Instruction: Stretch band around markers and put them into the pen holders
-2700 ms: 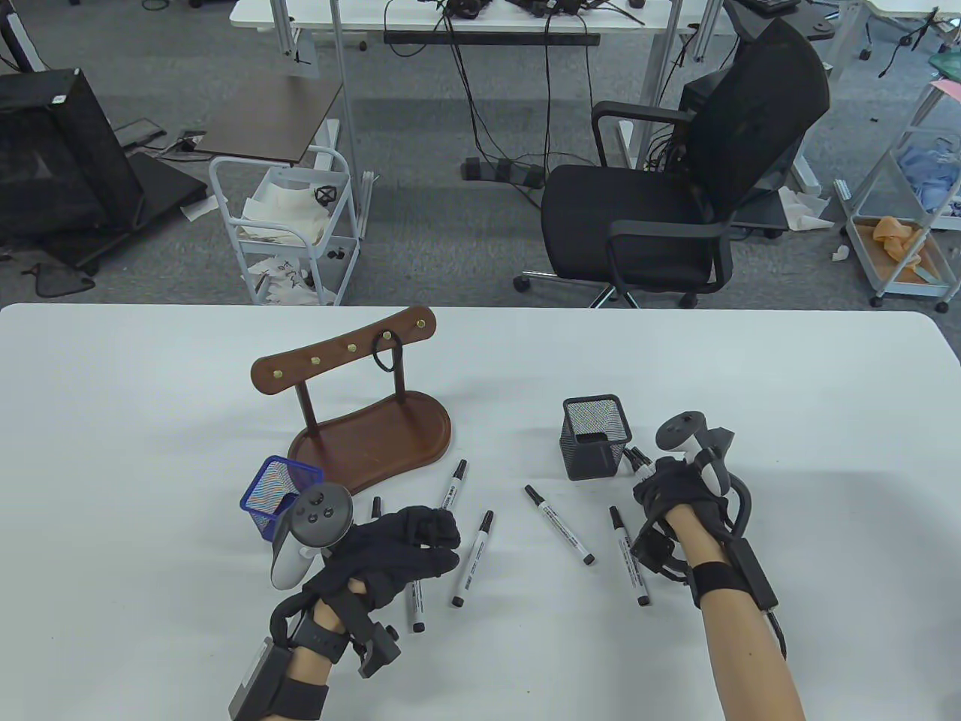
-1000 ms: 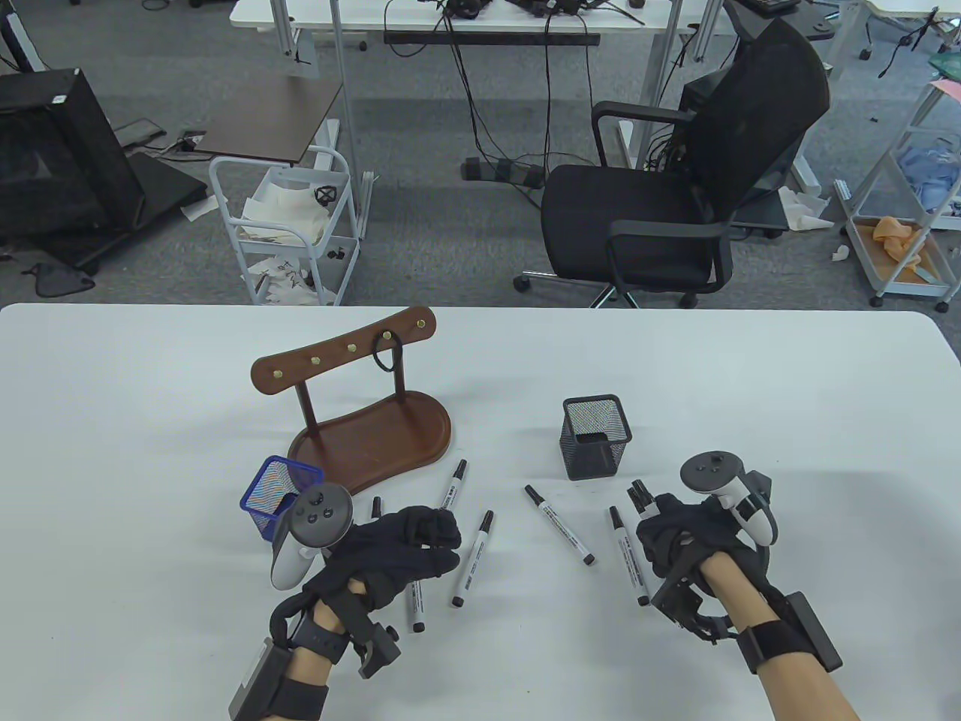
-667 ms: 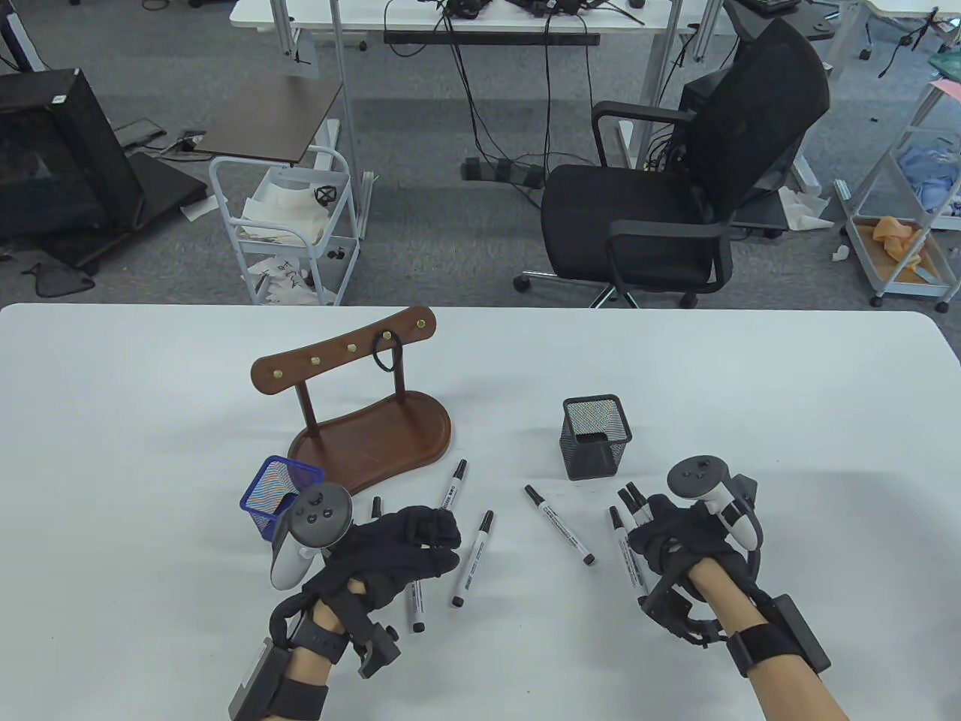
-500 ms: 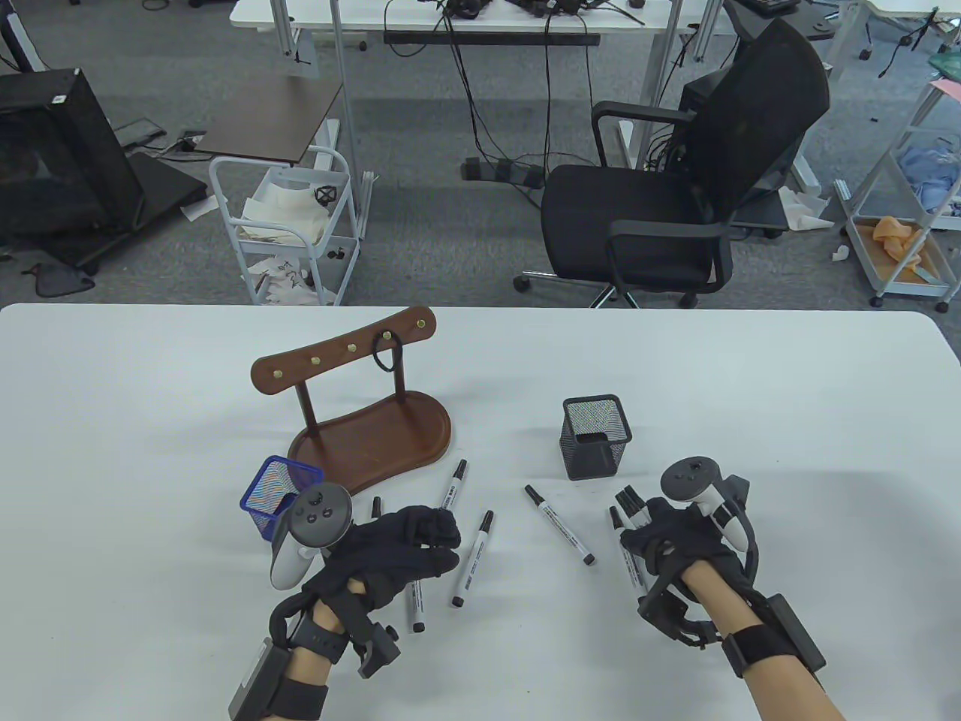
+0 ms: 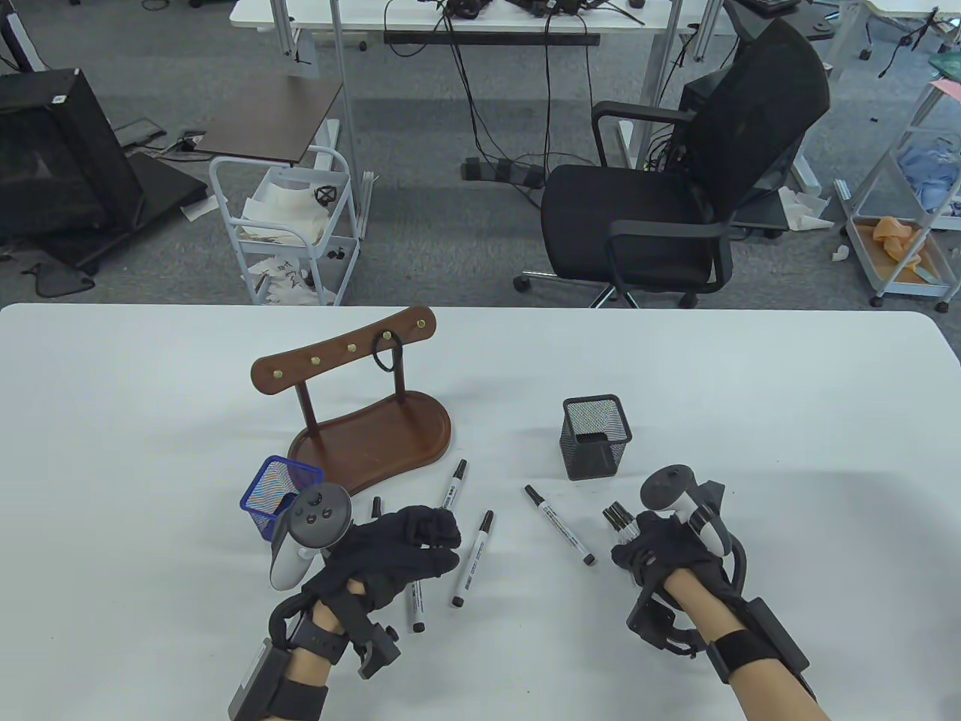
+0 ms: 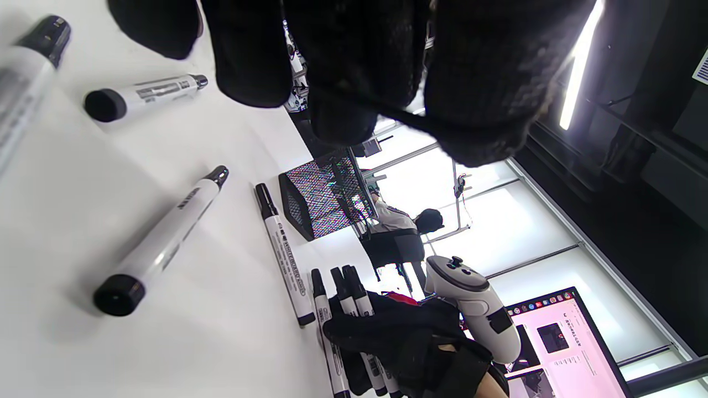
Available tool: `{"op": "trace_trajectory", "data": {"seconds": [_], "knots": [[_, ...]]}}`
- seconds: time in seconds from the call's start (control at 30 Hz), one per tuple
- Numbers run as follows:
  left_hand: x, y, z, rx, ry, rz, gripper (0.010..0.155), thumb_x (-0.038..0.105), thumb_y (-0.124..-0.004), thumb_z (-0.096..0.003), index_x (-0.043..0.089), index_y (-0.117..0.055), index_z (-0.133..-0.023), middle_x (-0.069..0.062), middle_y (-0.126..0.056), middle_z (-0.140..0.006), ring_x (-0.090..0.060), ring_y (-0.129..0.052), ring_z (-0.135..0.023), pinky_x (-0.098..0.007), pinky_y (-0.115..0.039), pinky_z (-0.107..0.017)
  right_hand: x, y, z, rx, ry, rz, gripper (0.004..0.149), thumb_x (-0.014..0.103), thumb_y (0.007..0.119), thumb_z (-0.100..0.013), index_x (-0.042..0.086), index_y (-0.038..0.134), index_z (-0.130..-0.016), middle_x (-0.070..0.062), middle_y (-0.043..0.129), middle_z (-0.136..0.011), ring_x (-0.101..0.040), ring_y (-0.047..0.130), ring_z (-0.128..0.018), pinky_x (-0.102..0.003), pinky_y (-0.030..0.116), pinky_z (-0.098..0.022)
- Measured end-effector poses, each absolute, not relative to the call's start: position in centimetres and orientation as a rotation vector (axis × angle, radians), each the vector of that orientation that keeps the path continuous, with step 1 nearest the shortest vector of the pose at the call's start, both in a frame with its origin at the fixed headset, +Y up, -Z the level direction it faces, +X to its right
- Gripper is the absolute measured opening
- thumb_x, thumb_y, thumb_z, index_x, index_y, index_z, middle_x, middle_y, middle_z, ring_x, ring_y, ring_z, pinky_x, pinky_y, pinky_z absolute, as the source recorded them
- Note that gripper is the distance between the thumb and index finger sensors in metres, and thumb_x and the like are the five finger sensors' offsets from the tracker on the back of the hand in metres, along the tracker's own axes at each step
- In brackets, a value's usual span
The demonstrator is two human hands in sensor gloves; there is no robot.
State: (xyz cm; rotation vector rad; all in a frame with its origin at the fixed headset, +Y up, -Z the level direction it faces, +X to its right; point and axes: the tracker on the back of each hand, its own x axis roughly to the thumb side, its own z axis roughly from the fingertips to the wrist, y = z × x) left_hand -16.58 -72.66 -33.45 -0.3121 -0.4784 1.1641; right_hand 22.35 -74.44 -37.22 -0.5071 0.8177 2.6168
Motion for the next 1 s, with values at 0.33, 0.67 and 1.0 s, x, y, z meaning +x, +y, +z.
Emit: {"op": "trace_trajectory", "data": {"seconds": [0.33,0.67,1.0], "knots": [[-16.6,-72.7,-33.4,-0.318,-0.483,1.164,0.063,0.041,-0.094,-0.0495,0.012,-0.07,-0.101,-0.01,-0.089,-0.1,-0.046,-0.072,-0.1,-0.07,-0.056,-0.073,21.7,-74.4,-37.3,-0.547,0.818,2.661,0.055,0.04,0.086,-0.05,0.024,0.061,-0.096,0.002,0.081,-0.078,-0.021,0.09,-0.059,-0.051,0.079,-0.056],[-16.7,-72.6,-33.4,-0.312,-0.479,1.169,0.063,0.041,-0.094,-0.0495,0.013,-0.07,-0.101,-0.01,-0.089,-0.099,-0.046,-0.072,-0.101,-0.07,-0.056,-0.073,21.3,-74.3,-37.9,-0.535,0.796,2.684,0.049,0.037,0.086,-0.052,0.02,0.065,-0.093,0.0,0.08,-0.079,-0.023,0.088,-0.062,-0.052,0.077,-0.057],[-16.7,-72.7,-33.4,-0.314,-0.476,1.169,0.063,0.041,-0.094,-0.0494,0.013,-0.07,-0.101,-0.01,-0.089,-0.099,-0.046,-0.073,-0.1,-0.07,-0.056,-0.073,21.2,-73.6,-38.3,-0.402,0.91,2.54,0.047,0.034,0.081,-0.054,0.021,0.061,-0.094,-0.005,0.069,-0.09,-0.03,0.078,-0.075,-0.056,0.068,-0.064]]}}
